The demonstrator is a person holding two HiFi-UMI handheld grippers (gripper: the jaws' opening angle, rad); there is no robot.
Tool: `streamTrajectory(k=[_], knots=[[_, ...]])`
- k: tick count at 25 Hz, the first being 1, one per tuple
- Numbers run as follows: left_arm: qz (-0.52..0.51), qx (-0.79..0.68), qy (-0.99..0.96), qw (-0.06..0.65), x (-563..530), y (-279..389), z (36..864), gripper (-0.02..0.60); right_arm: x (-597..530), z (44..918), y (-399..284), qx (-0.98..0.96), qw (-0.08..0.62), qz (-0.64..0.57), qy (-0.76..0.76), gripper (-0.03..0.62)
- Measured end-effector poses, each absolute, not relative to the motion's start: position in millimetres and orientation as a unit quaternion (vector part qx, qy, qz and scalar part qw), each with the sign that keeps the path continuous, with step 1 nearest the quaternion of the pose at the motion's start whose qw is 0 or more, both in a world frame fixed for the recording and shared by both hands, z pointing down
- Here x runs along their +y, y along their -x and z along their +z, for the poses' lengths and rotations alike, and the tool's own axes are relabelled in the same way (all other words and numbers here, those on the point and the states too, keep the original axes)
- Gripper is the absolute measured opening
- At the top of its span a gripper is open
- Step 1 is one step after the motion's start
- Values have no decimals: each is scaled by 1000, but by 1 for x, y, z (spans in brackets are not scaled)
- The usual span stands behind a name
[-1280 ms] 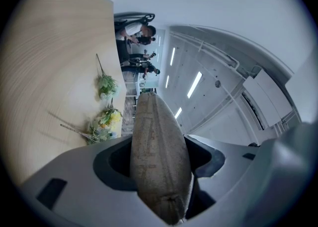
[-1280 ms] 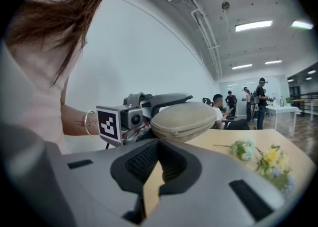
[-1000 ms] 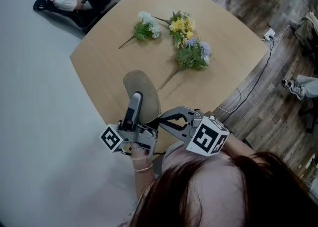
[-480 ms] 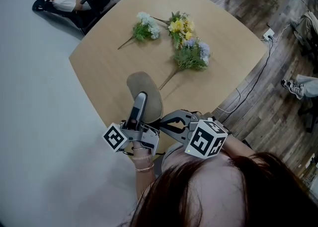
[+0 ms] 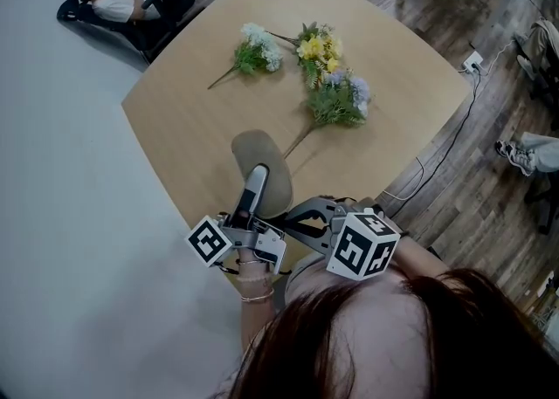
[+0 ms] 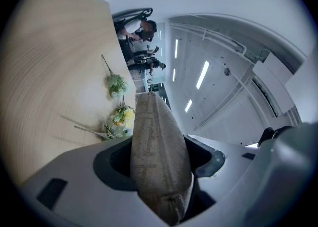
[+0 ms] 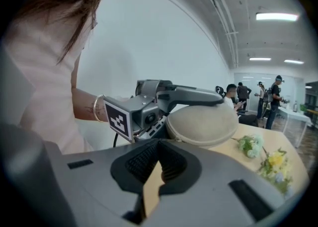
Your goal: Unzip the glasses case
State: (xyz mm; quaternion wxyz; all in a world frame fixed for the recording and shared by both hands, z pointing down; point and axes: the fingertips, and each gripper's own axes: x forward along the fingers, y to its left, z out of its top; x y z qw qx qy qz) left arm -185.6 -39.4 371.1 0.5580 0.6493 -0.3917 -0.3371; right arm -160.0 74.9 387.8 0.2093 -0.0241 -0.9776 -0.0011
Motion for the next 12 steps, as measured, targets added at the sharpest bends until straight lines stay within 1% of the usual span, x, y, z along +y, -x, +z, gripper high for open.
streamTrajectory(k=[6, 12], knots=[[-334, -380, -653, 564, -40, 179, 374, 279, 76, 392, 158, -976, 216, -5, 32, 15], [-334, -376, -694, 514, -49, 172, 354, 279, 59, 390, 152, -980, 200, 4, -18, 15]])
